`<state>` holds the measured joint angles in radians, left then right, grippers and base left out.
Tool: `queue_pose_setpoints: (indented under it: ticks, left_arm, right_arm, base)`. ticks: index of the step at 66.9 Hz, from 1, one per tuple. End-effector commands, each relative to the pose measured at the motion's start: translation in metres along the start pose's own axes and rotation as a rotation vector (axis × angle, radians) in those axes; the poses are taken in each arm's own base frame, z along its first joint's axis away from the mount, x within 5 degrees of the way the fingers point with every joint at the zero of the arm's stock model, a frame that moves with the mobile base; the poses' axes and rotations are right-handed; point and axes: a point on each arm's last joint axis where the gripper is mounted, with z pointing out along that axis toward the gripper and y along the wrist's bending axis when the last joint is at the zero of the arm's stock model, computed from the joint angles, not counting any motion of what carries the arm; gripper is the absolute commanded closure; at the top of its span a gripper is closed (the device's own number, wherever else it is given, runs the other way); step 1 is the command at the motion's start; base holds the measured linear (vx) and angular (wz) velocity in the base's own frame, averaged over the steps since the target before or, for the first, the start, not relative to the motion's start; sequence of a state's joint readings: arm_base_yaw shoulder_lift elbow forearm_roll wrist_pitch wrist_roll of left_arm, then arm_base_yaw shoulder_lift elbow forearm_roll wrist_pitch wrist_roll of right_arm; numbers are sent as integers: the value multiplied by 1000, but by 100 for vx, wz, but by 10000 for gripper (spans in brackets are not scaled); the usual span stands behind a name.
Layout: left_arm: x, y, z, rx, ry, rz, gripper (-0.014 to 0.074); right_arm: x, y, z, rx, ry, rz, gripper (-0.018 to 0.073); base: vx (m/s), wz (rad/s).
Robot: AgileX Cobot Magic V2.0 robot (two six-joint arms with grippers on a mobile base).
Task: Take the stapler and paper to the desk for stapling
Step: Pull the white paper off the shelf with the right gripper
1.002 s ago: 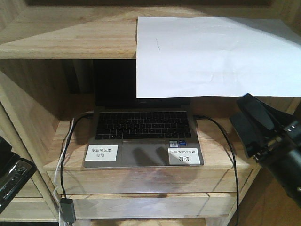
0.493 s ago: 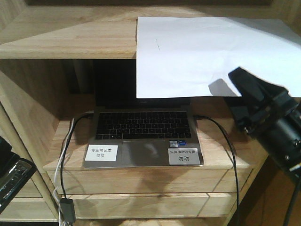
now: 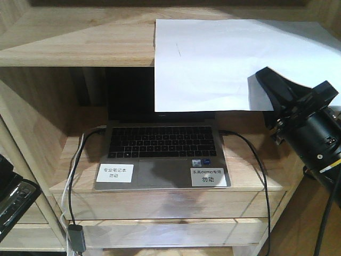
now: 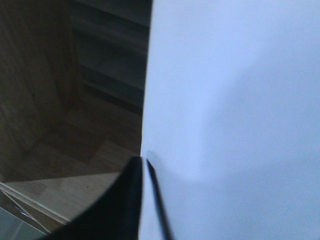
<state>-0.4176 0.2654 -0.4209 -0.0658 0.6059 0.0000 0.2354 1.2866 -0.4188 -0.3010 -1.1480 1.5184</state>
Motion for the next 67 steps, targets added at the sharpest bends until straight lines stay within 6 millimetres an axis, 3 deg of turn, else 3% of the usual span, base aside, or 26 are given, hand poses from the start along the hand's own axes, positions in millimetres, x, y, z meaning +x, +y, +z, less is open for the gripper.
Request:
queue_pose_setpoints:
  ticks: [1, 15, 27, 34, 52, 67]
  left_arm:
    - [-18, -1, -4, 12, -131, -7, 603]
    - [-17, -1, -4, 12, -115, -7, 603]
    - [-17, -1, -4, 12, -115, -7, 603]
    - [-17, -1, -4, 12, -115, -7, 603]
    - [-17, -1, -4, 12, -115, -7, 603]
    - [-17, -1, -4, 12, -115, -7, 603]
  right_arm:
    - [-2, 31, 1, -249, 12, 9, 575]
    - [3, 59, -10, -349, 63, -68, 569]
    - [2, 92, -27, -464, 19, -210, 568]
    - [1, 99, -42, -467, -31, -248, 568]
    - [7, 64, -97, -282, -158, -161, 568]
    - [15, 42, -127, -154, -189, -149, 565]
  base:
    - [0, 0]
    - [0, 0]
    - [0, 0]
    - [0, 0]
    - [0, 0]
    - [0, 0]
